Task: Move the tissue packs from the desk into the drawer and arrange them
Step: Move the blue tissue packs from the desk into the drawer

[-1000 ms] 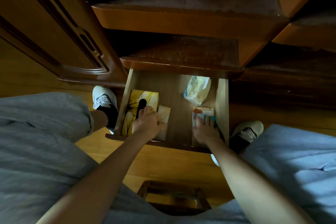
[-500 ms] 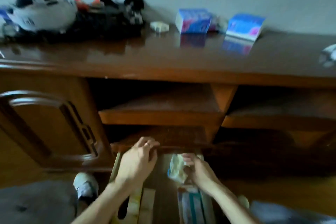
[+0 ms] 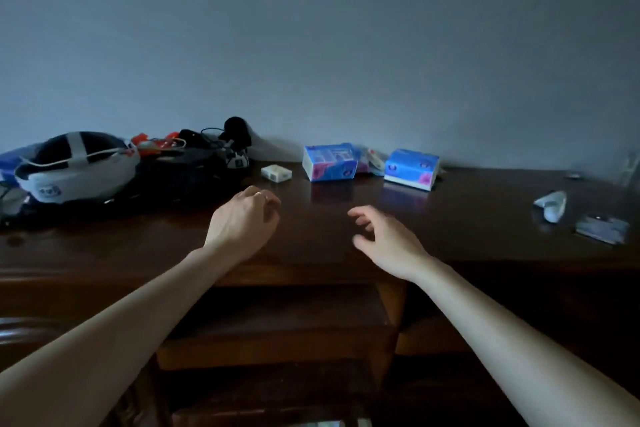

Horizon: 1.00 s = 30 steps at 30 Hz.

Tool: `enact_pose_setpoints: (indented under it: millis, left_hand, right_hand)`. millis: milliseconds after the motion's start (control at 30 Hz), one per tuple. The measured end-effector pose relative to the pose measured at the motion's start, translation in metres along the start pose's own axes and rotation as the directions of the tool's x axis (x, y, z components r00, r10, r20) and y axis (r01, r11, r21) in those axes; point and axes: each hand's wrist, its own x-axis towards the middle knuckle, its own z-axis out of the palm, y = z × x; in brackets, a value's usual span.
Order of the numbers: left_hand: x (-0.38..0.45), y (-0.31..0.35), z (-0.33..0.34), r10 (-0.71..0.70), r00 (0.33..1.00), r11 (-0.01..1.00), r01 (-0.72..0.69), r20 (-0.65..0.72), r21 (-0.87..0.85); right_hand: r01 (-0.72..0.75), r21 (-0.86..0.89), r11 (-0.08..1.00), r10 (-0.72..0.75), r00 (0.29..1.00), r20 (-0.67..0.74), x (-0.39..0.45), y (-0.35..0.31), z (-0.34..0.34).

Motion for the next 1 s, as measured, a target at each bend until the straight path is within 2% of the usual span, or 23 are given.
enact_pose_setpoints:
  millis: [100, 233, 400, 467, 533, 600, 700, 833, 933, 1000]
  left_hand:
    - [0.041, 0.003, 0.032, -0.040, 0.997, 0.999, 0.040, 0.071, 0.006]
    - [0.111, 0.020, 0.071, -0.001, 0.993, 1.000, -0.001, 0.116, 0.011]
    - [0.229, 0.039, 0.117, 0.027, 0.989, 0.993, -0.044, 0.143, 0.114]
    - [0.266, 0.038, 0.144, 0.033, 0.980, 0.977, -0.073, 0.196, 0.200]
    - [0.286, 0.029, 0.176, -0.004, 0.951, 0.977, -0.062, 0.308, 0.206]
    - [0.292, 0.015, 0.207, -0.055, 0.933, 0.988, 0.001, 0.356, 0.153]
    - [0.297, 0.002, 0.228, -0.032, 0.958, 0.988, -0.013, 0.284, 0.155]
    - [0.286, 0.009, 0.222, -0.030, 0.972, 0.974, -0.024, 0.231, 0.226]
    - [0.260, 0.021, 0.208, -0.018, 0.975, 0.972, -0.034, 0.222, 0.231]
    - [0.239, 0.026, 0.193, 0.004, 0.973, 0.976, -0.054, 0.229, 0.212]
  right_hand:
    - [-0.086, -0.216, 0.972, 0.088, 0.996, 0.000, 0.044, 0.032, 0.004]
    - [-0.208, -0.241, 0.948, 0.198, 0.978, -0.063, 0.106, 0.074, -0.004]
    - [-0.327, -0.384, 0.863, 0.223, 0.930, -0.292, 0.191, 0.130, -0.027]
    - [-0.397, -0.385, 0.833, 0.269, 0.899, -0.344, 0.224, 0.151, -0.034]
    - [-0.464, -0.385, 0.798, 0.342, 0.874, -0.344, 0.250, 0.173, -0.036]
    - [-0.501, -0.449, 0.740, 0.389, 0.863, -0.322, 0.263, 0.192, -0.028]
    - [-0.485, -0.547, 0.683, 0.307, 0.869, -0.387, 0.269, 0.210, -0.017]
    - [-0.460, -0.616, 0.640, 0.285, 0.886, -0.365, 0.267, 0.201, -0.025]
    - [-0.437, -0.692, 0.574, 0.329, 0.898, -0.293, 0.258, 0.185, -0.038]
    - [-0.425, -0.704, 0.569, 0.360, 0.898, -0.251, 0.246, 0.172, -0.045]
